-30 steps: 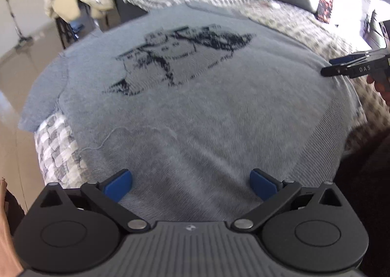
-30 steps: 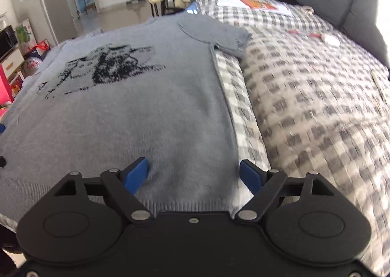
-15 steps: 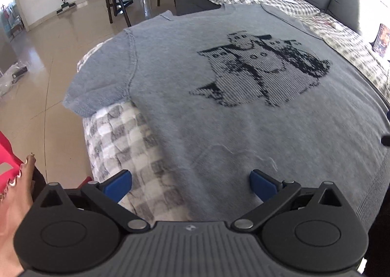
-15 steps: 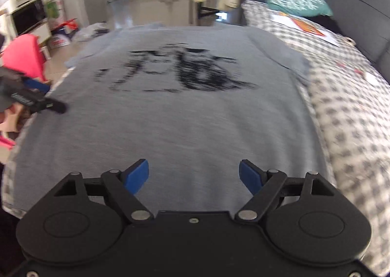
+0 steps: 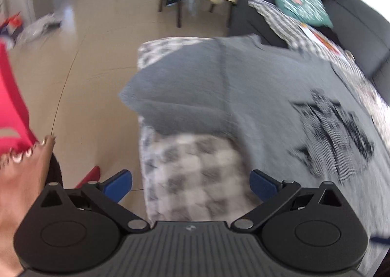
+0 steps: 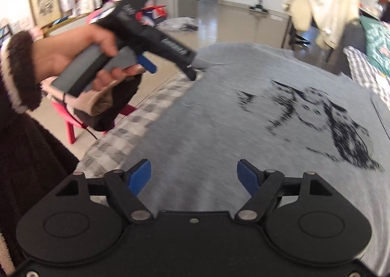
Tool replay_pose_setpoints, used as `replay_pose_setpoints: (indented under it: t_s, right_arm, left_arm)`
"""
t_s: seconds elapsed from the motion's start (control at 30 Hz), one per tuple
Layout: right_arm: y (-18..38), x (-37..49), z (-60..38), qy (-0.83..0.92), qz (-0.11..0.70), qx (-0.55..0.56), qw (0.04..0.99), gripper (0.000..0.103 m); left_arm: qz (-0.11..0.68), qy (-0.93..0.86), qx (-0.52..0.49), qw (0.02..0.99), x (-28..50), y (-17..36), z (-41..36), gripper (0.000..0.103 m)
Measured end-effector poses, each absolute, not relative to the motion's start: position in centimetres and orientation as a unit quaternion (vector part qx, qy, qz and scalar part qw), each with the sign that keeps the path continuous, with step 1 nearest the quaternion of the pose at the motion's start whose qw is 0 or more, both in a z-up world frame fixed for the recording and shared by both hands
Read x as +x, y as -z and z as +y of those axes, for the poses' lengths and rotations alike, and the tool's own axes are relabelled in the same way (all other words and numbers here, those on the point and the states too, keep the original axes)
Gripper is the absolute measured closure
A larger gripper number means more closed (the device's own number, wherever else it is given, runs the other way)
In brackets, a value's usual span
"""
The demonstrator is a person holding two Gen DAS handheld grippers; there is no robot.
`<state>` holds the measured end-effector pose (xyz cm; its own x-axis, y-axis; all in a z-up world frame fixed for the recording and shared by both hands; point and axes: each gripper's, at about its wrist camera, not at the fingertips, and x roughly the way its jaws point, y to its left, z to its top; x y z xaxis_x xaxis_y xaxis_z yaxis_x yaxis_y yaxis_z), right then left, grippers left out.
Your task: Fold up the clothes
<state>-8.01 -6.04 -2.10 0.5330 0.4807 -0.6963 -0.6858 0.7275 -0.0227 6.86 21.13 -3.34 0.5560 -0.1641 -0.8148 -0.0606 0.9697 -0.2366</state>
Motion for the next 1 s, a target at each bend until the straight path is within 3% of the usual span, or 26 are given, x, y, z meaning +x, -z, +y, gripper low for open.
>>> replay_pose_setpoints:
  t_s: [0.3, 0.5, 0.7, 0.77, 0.83, 1.0]
  right_arm:
    - [2.7, -8.8, -3.2, -0.379, 0.35, -0.15, 0.843, 0.036]
    - [3.7, -9.5, -2.2, -0.386, 0.359, -0.155, 0.836, 0.043]
    - [4.8, -10.5, -1.5, -0.379, 0.336, -0.186, 0.842, 0.045]
    - [4.8, -10.5, -1.7, -0.376, 0.332, -0.185, 0.845, 0.053]
    - [4.7, -10.4, -1.9, -0.374, 0.329, -0.184, 0.848, 0.06]
    - [4.3, -9.7, -2.9, -0.375, 0.337, -0.161, 0.848, 0.077]
  left_arm:
    - [0.445, 0.002, -0.284, 0.85, 9.3, 4.9, 26.3, 0.008]
    - [0.426, 0.006, -0.364, 0.828, 11.5, 6.9, 27.8, 0.022]
    - [0.381, 0.004, -0.402, 0.833, 12.5, 8.4, 28.7, 0.022]
    - [0.371, 0.003, -0.426, 0.825, 12.9, 9.0, 29.1, 0.024]
    - [0.359, 0.008, -0.453, 0.816, 13.1, 9.5, 29.3, 0.036]
    - [0.345, -0.005, -0.462, 0.817, 13.3, 9.2, 29.2, 0.047]
